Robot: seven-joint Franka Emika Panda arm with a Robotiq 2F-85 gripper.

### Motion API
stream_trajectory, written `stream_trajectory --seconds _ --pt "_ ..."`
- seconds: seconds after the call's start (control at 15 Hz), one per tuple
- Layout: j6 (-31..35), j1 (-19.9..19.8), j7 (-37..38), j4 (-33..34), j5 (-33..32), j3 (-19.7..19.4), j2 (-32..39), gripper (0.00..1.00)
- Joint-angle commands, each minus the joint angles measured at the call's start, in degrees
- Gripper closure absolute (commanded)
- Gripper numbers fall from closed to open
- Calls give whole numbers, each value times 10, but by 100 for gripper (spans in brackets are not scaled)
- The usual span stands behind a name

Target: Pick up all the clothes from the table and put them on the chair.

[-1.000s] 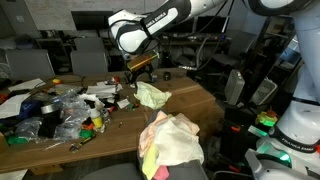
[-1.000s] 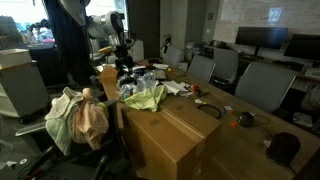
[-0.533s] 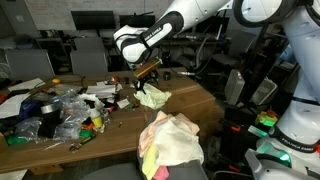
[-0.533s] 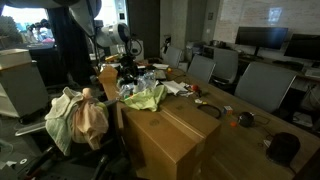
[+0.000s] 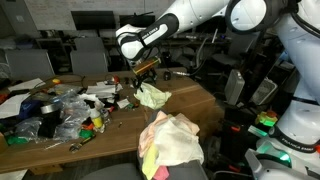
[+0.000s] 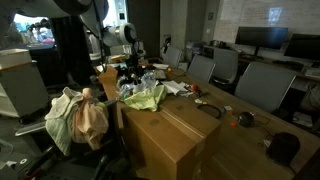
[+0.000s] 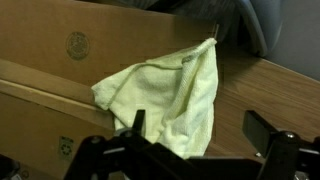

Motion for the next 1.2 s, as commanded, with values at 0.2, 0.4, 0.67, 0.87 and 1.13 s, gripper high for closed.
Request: stream_trajectory --seconds 0.2,0.4,0.67,0.87,1.13 --pt "-36 -11 -41 129 26 -8 76 0" --pt "-57 -15 -45 180 27 -9 112 0" --pt "-85 -19 -51 246 26 -11 157 0" --pt "-109 -25 -55 291 27 -12 191 0" --pt "-140 -38 -57 329 33 -10 223 0"
